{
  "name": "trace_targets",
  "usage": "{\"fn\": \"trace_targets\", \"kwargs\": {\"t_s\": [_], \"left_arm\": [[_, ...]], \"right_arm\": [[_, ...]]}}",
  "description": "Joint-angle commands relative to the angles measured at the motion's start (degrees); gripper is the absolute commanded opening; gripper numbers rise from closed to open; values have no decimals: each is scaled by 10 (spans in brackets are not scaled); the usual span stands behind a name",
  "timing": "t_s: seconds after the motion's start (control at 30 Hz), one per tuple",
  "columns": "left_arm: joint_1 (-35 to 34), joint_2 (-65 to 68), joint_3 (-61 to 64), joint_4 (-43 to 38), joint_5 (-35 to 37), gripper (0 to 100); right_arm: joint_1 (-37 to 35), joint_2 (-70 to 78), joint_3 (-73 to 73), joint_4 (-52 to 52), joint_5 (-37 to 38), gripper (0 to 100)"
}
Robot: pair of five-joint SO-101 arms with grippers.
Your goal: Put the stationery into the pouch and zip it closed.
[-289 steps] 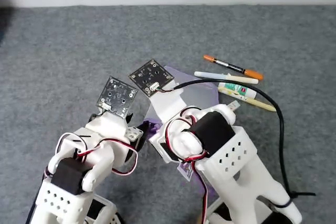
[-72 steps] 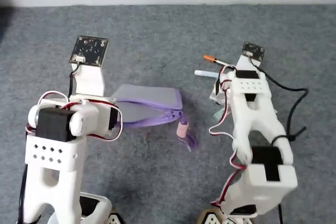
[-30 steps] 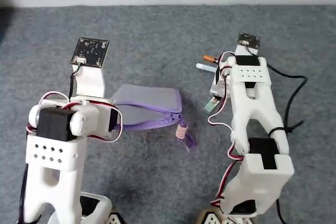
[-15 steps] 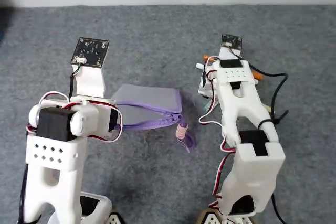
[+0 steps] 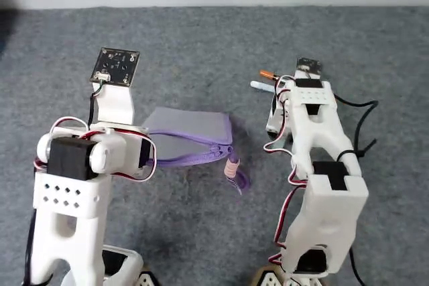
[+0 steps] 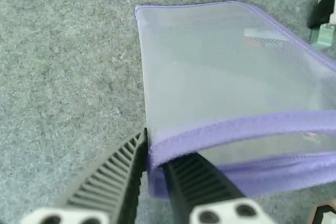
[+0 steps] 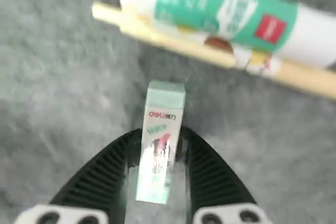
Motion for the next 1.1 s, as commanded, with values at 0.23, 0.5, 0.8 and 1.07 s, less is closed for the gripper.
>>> {"fn": "trace_targets", "kwargs": {"t_s": [0.23, 0.5, 0.8, 1.07], "left_arm": [[-4, 3, -12, 11, 5, 13], [0, 4, 34, -3, 5, 15], [9, 4, -7, -36, 55, 73], [102, 4, -40, -73, 91, 35]], "right_arm": [[-5, -207, -18, 153, 8, 8], [-6, -363, -17, 282, 8, 8], [-87, -569, -17, 331, 9, 8], [-274, -719, -16, 255, 4, 8]]}}
